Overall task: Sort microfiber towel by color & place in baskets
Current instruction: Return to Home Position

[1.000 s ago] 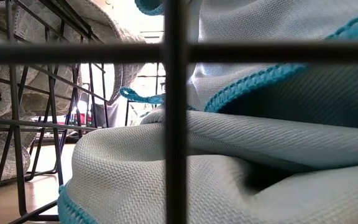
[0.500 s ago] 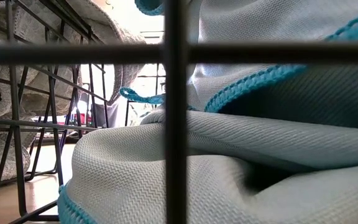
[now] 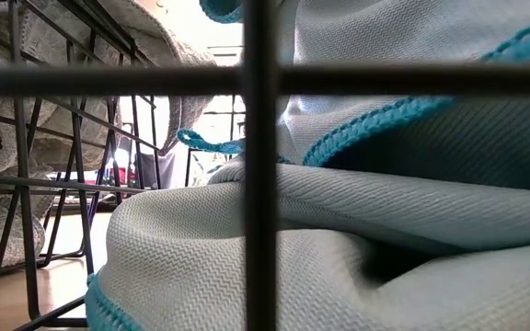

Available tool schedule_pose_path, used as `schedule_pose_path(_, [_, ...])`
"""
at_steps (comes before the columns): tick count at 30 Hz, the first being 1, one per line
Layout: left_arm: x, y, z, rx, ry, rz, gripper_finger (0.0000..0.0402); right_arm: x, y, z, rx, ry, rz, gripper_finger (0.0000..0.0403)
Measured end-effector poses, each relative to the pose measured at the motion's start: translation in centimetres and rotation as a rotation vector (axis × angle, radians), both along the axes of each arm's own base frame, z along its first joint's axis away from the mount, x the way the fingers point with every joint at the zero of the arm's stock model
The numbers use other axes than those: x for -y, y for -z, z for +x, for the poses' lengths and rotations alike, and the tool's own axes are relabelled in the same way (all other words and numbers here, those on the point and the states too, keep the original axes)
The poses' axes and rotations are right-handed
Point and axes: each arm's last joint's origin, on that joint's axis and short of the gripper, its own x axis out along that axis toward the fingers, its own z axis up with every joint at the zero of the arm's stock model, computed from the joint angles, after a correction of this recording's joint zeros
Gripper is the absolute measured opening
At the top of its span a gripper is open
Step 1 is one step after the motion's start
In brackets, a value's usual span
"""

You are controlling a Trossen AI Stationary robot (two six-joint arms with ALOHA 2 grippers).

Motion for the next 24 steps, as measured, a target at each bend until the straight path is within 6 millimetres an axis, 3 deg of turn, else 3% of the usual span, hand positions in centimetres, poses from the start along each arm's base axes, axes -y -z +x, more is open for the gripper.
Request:
schedule_pose_path(10, [0.3, 0.7, -0.8, 0.02, 0.005, 0.004, 0.0, 0.4, 6.6, -1.0, 0.137, 0.007, 0.087, 0.0183])
schedule_pose_path(24, [0.4, 0.9, -0.9, 0.019, 0.004, 0.004, 0.0, 1.4, 13.9, -3.5, 0.402, 0.006, 0.235, 0.0183])
